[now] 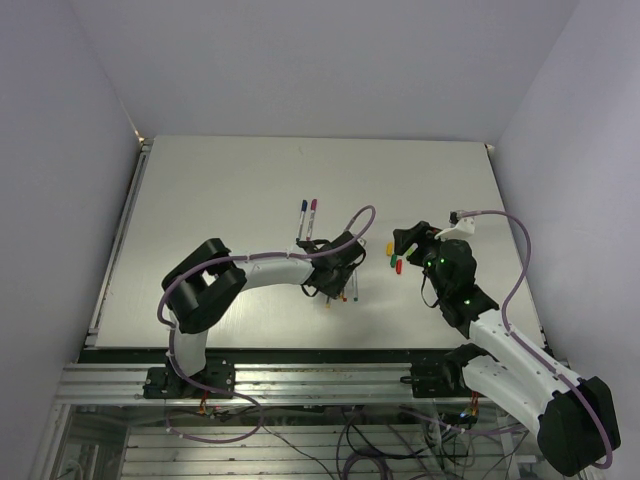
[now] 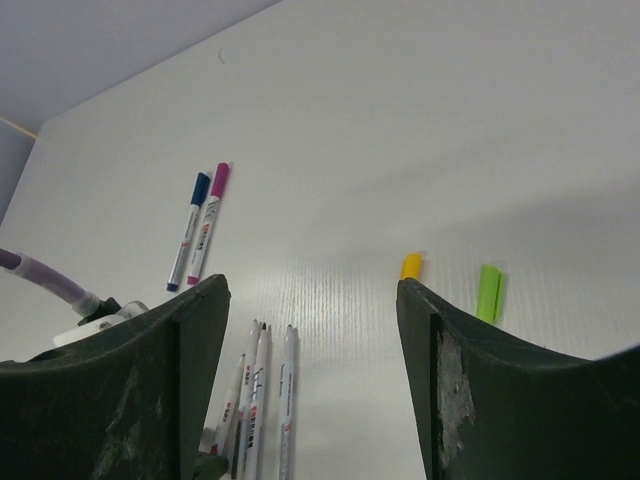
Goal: Insert the pens into the pen caps
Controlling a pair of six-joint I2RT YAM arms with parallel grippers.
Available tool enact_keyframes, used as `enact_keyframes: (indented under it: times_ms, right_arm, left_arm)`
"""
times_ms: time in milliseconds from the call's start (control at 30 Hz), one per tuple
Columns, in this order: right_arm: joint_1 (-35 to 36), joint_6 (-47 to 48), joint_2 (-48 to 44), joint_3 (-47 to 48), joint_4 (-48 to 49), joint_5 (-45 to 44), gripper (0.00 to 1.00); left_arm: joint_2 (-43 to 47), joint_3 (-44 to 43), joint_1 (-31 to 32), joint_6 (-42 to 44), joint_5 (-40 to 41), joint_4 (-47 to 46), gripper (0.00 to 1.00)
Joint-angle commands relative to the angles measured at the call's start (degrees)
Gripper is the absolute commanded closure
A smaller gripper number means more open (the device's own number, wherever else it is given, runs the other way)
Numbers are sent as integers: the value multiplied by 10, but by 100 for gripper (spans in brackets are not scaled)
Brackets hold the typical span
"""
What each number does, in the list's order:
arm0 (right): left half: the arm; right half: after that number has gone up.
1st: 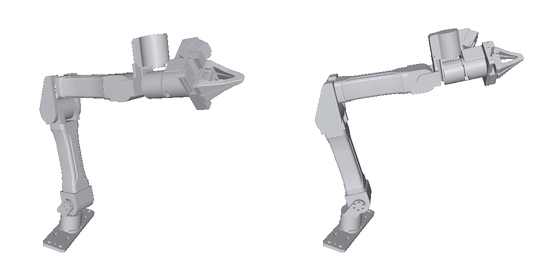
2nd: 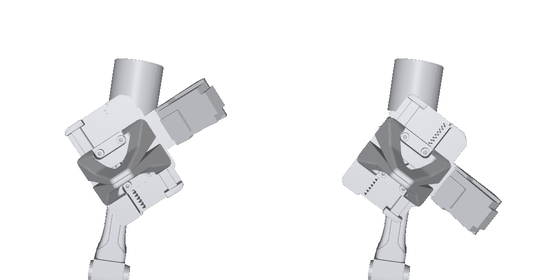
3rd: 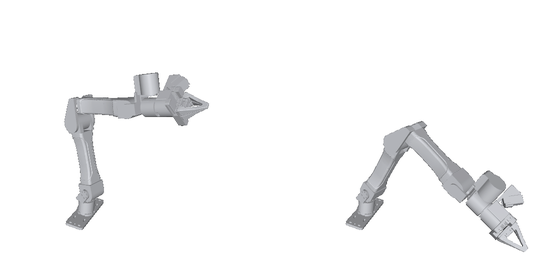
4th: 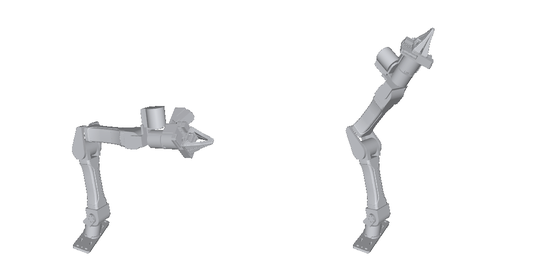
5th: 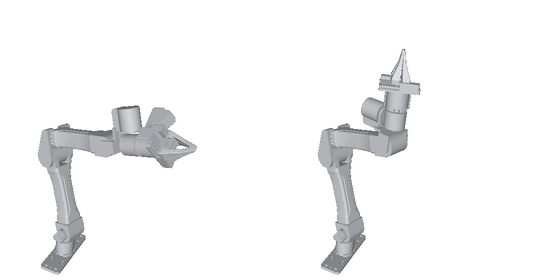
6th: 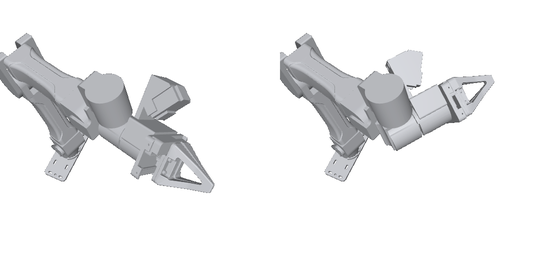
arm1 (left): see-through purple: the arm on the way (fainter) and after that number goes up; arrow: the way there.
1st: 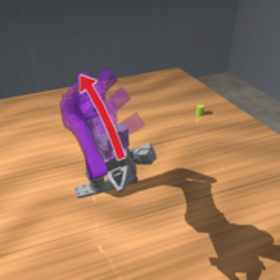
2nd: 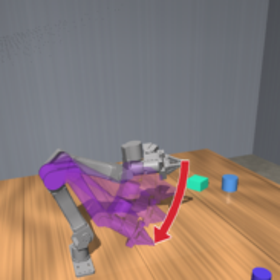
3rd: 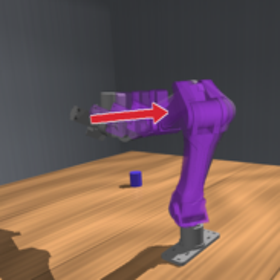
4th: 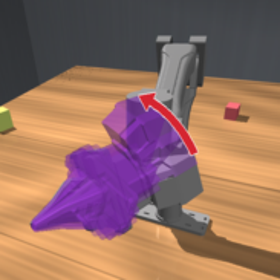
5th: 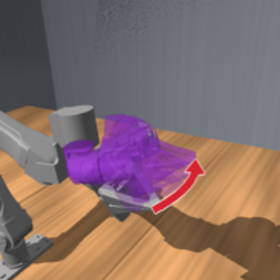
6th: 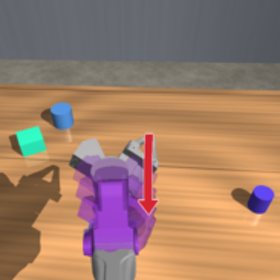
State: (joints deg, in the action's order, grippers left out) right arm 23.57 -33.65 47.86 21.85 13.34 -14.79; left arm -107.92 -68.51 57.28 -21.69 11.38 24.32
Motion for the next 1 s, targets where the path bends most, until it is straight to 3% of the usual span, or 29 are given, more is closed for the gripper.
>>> enact_keyframes:
  times_ms: [0, 167, 533, 767, 967]
  right_arm:
    - [-1, -5, -6, -8, 1, 2, 32]
    - [-2, -6, -1, -8, 3, 4, 32]
    - [-2, -6, 1, -12, 3, 12, 31]
    - [-2, -5, 5, -13, 4, 13, 31]
    - [-1, -4, 7, -15, 4, 14, 31]
  left_arm:
    - [-9, 9, 5, -8, 14, 27, 50]
    - [-13, 11, 5, -14, 37, 39, 59]
    - [-39, 12, 5, -23, 59, 49, 62]
    - [-66, 16, -1, -30, 77, 58, 85]
    - [-68, 25, -12, -37, 79, 51, 89]
